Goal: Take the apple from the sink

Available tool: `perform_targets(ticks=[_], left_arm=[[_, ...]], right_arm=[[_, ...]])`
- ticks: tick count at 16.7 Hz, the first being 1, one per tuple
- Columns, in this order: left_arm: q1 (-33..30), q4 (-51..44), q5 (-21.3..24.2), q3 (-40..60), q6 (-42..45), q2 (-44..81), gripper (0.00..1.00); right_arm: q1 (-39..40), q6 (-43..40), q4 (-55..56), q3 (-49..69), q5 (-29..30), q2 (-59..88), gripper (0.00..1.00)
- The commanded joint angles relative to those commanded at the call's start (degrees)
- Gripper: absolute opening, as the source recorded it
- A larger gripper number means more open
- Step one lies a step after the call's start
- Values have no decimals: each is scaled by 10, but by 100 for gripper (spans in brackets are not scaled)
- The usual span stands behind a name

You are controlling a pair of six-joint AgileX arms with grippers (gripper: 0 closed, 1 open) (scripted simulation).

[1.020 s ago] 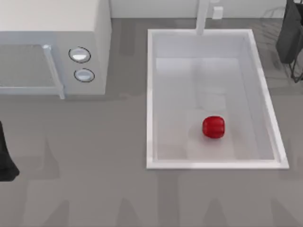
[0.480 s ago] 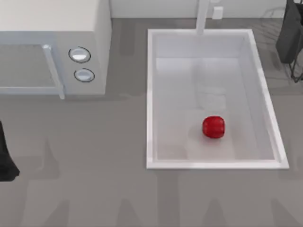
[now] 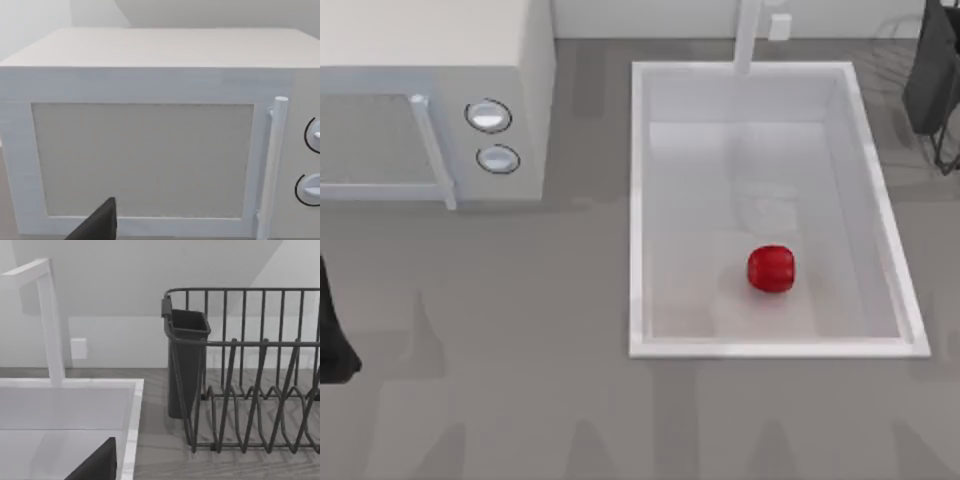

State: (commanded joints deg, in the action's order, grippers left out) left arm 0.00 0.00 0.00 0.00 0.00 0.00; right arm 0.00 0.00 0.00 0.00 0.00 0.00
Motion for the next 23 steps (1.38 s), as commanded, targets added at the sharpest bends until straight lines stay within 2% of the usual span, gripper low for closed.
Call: perform_targets(ticks=[6,10,15,23], left_arm=[[0,0,0,0,0,0,100],[0,0,0,0,0,0,100],[0,0,0,0,0,0,100],[0,0,0,0,0,0,100]], right_arm=[[3,3,-8,14,0,17,100],[19,18,-58,99,1,116,100],[55,54,-167,285,3,336,100],[133,134,-396,662,4,788,100]])
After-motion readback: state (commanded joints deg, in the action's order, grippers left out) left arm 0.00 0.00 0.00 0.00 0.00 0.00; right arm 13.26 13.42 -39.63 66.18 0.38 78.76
